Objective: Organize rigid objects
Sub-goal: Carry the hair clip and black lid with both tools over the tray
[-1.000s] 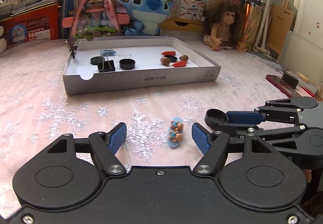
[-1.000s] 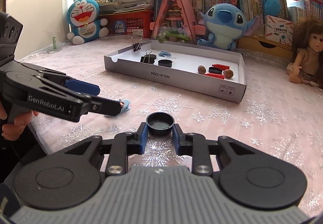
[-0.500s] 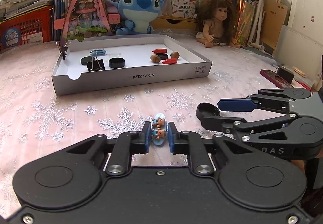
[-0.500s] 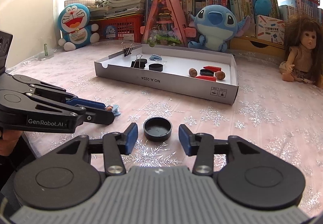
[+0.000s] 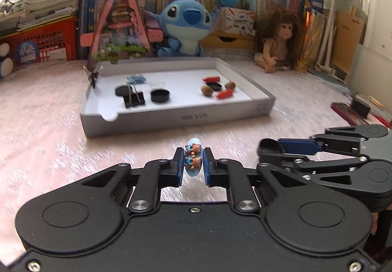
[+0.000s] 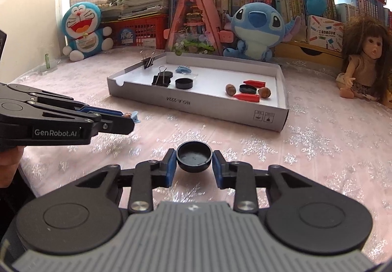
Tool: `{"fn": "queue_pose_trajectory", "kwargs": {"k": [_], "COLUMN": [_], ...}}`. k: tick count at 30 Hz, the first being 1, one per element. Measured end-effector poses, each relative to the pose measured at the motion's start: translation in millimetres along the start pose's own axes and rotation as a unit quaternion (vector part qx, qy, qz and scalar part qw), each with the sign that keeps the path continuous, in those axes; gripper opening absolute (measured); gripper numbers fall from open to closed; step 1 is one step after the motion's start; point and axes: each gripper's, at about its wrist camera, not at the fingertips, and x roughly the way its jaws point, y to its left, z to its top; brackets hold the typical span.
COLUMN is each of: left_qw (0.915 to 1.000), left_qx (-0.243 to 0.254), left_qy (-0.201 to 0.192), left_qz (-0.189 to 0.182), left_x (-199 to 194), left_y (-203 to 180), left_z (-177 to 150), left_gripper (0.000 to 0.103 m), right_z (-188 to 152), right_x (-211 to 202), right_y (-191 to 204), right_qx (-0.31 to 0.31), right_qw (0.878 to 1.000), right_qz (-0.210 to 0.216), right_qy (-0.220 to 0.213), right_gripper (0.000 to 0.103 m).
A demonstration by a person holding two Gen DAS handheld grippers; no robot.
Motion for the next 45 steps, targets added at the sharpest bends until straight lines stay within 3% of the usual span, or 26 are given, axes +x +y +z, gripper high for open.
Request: {"fn": "queue_pose_trajectory", "kwargs": {"k": [12,20,34,45], "left_qw": [0.9987,0.9952,0.9954,0.9948], "left_qx": [-0.021,-0.064,-0.033,-0.032], "left_qy": [-0.037,-0.041,0.004,0.044], "left_qz": [0.03,0.063,0.09,0.086], "left_x": [28.7,103.7,194.8,228.3], "left_y": [34.4,45.2,43.4,51.3], "left_z": [74.1,124.6,141.7,144.3], "left_gripper": [0.015,0.015,0.015,0.015], "right_z": [59.2,100.7,127.1,132.7], "right_x": [25.7,74.2,163.8,195.6], "right_y": [-38.3,-66.8,-92.6,-92.6], "right_qx": [0.038,0.08,0.112,0.089], "right_qw": [0.999,0.996,0.991,0.992], "right_qz": [-0.022,-0.043,-0.066,-0.077], "right_qy": [-0.016,-0.021,0.018,0.053], "right_gripper": [0.037,0.037,0.037,0.037]}}
